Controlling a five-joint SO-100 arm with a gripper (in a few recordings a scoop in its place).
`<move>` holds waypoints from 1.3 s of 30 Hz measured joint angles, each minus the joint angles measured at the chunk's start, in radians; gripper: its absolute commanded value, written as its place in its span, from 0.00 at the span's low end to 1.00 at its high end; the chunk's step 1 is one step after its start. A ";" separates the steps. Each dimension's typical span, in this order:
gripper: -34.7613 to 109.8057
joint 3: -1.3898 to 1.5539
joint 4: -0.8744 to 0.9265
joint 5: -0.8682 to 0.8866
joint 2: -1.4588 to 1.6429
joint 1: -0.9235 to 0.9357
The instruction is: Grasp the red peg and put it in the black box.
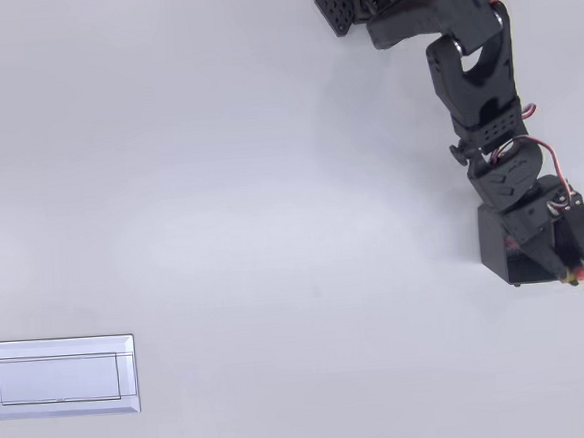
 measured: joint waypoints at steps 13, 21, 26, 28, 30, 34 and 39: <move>0.24 -0.080 -0.092 0.041 0.038 -0.002; 0.30 -0.098 -0.109 0.041 0.049 -0.002; 0.38 -0.115 -0.109 0.046 0.049 -0.002; 0.38 -0.115 -0.109 0.054 0.049 -0.002; 0.38 -0.115 -0.107 0.046 0.049 -0.002; 0.39 -0.132 -0.046 -0.002 0.015 -0.002; 0.39 -0.153 0.121 -0.057 -0.164 -0.002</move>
